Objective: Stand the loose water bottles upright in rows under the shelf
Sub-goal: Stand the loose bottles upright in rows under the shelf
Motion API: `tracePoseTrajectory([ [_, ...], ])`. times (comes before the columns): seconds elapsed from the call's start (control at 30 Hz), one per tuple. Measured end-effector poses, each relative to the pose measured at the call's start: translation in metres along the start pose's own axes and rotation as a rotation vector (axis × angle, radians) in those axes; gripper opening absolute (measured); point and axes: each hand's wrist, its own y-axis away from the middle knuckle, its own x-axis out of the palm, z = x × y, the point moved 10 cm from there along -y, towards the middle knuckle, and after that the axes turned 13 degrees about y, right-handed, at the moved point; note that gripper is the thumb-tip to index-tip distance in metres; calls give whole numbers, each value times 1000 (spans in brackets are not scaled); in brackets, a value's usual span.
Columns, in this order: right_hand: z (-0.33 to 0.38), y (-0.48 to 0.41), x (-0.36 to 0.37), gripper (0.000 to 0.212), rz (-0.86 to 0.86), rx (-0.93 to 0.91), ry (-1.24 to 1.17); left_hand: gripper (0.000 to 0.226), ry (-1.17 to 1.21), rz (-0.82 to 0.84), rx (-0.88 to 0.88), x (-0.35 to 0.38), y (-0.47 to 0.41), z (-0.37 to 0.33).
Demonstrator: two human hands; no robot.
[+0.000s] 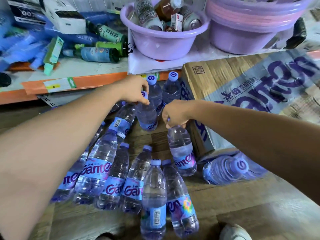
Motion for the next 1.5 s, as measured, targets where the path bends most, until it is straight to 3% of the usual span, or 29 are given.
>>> tracePoseTrajectory([
  [0.17, -22, 3, -42, 7, -229, 70, 39, 32, -9, -3, 29, 3, -2, -17],
  [0.27, -28, 3, -55, 11, -288, 101, 56, 36, -41, -6, 33, 7, -4, -17],
  [0.37, -35, 1, -64, 29, -365, 154, 112, 33, -31, -27, 41, 8, -7, -16],
  [0.53, -44, 5, -74, 33, -454, 209, 134, 34, -38, -108, 70, 5, -13, -22],
  [0.7, -46, 4, -74, 17, -484, 215, 126, 33, -17, -154, 86, 6, -18, -22],
  [0.77, -47, 5, -73, 32, -478, 224, 125, 33, -27, -144, 84, 10, -19, -21],
  [0.87, -47, 4, -72, 34, -480, 230, 116, 36, -36, -114, 80, 16, -21, -20],
  [1.0, -46, 2, -72, 7, -487, 221, 125, 39, -67, -91, 94, 18, -21, -23],
  [1.13, -47, -2, -69, 22, -486, 234, 123, 34, -157, 2, 123, 25, -19, -31],
  [1.5, -45, 7, -67, 27, -493, 255, 149, 39, -287, 33, 236, 35, -18, -39],
])
